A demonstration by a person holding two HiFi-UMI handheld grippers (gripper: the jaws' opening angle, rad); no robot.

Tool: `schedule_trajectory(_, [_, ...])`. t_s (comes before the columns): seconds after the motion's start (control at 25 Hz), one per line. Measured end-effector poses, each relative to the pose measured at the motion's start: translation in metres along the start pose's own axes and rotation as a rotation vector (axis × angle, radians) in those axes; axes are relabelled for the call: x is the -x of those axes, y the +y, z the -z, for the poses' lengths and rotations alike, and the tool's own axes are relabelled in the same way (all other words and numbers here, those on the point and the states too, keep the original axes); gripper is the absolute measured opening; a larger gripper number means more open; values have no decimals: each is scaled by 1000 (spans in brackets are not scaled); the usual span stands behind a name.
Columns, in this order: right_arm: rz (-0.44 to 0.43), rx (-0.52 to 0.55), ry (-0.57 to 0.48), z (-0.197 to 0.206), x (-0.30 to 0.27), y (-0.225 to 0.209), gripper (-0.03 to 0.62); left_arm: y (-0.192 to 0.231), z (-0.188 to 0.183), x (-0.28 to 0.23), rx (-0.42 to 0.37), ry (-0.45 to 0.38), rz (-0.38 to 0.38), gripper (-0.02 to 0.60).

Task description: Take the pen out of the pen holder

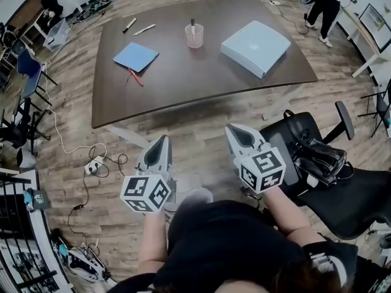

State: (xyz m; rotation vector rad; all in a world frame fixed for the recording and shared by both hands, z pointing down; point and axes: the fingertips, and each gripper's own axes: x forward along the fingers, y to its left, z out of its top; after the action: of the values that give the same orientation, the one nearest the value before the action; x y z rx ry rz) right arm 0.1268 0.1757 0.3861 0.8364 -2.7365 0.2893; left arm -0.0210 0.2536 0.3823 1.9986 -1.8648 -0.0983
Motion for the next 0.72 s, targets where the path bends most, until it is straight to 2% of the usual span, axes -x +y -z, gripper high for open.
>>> schedule_trajectory(0.4, [16,-25,-9,-31,-92,-8,17,71,-29,-49,-24,25,10,15])
schedule_trajectory(0.52, [4,-24,-4,-37,-113,-9,75,87,-33,-60,-24,31,13,15])
schedule_trajectory(0.72, [15,-15,-9,-50,-134,-17,106,101,-38,-73,-38,42,21,15])
